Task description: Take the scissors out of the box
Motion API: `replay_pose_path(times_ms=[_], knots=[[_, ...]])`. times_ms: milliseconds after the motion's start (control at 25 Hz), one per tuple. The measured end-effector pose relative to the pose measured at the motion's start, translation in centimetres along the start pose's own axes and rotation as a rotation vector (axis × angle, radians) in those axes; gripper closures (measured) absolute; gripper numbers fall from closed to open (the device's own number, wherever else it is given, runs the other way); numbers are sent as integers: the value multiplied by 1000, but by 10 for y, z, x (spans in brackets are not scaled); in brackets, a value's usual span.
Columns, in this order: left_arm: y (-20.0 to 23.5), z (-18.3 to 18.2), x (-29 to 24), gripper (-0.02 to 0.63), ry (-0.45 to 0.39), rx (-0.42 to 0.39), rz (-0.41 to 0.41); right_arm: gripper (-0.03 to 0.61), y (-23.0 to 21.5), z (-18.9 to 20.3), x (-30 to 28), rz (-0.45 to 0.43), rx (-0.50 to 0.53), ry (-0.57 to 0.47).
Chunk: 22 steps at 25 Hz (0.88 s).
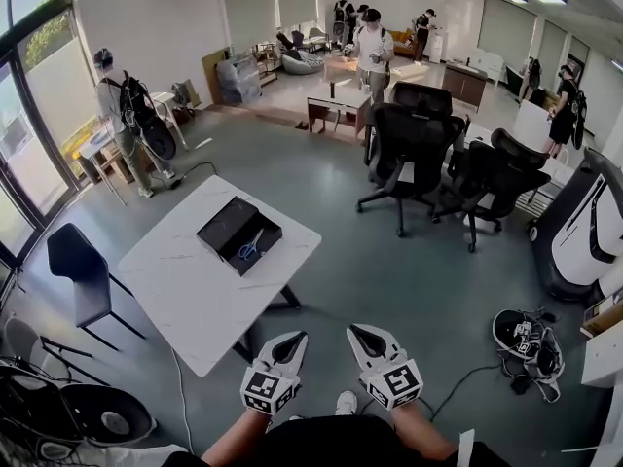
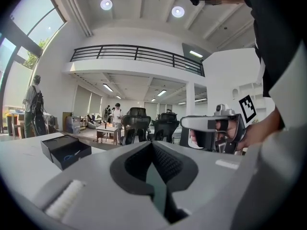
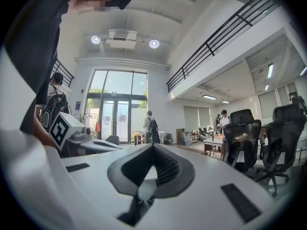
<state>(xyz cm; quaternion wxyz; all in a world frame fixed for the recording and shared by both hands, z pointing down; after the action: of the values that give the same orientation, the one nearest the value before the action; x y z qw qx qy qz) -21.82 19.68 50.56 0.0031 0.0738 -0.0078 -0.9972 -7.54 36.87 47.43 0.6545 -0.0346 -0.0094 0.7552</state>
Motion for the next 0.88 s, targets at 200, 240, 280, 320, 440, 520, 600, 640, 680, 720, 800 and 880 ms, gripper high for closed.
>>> replay_pose_path(times_ms=[200, 240, 280, 320, 440, 520, 600, 640, 680, 720, 800, 880], knots=[[-9, -5, -32, 604, 4, 16, -25, 571, -37, 6, 6, -10, -29, 4], [-13, -7, -36, 604, 9, 10, -26, 571, -42, 8, 8, -17, -39, 6], [-16, -8, -40, 604, 14, 4, -26, 571, -47, 9, 10, -23, -45, 8], [-20, -8, -43, 604, 17, 1, -28, 571, -53, 11, 12, -29, -47, 11], [-24, -6, -53, 604, 33, 2, -46, 571, -68, 16, 10, -48, -47, 23], [-24, -3, -55, 604, 57, 10, -60, 571, -73, 19, 8, -58, -63, 33], [-24, 1, -55, 604, 72, 20, -72, 571, -74, 24, 7, -67, -79, 48], [-23, 2, -56, 604, 77, 24, -79, 571, -76, 26, 5, -73, -82, 54], [-21, 3, -57, 604, 80, 26, -84, 571, -78, 27, 1, -80, -85, 57], [-19, 2, -59, 604, 81, 25, -88, 571, -80, 28, -3, -87, -87, 59], [-15, 0, -63, 604, 77, 15, -89, 571, -83, 28, -13, -103, -90, 61], [-10, -2, -66, 604, 71, 5, -86, 571, -84, 31, -24, -117, -95, 68]])
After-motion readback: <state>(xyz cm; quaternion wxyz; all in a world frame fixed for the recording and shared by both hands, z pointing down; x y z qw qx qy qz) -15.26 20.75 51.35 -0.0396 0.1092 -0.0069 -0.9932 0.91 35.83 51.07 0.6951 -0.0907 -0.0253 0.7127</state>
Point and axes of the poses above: the fingertips, and each gripper's own axes: x backward along the fingers, y to its left, z out of its underside, the point moved 10 cm from there along x, backward along the fingers, and after that the axes turned 3 degrees about -x, right-handed, at the moved point
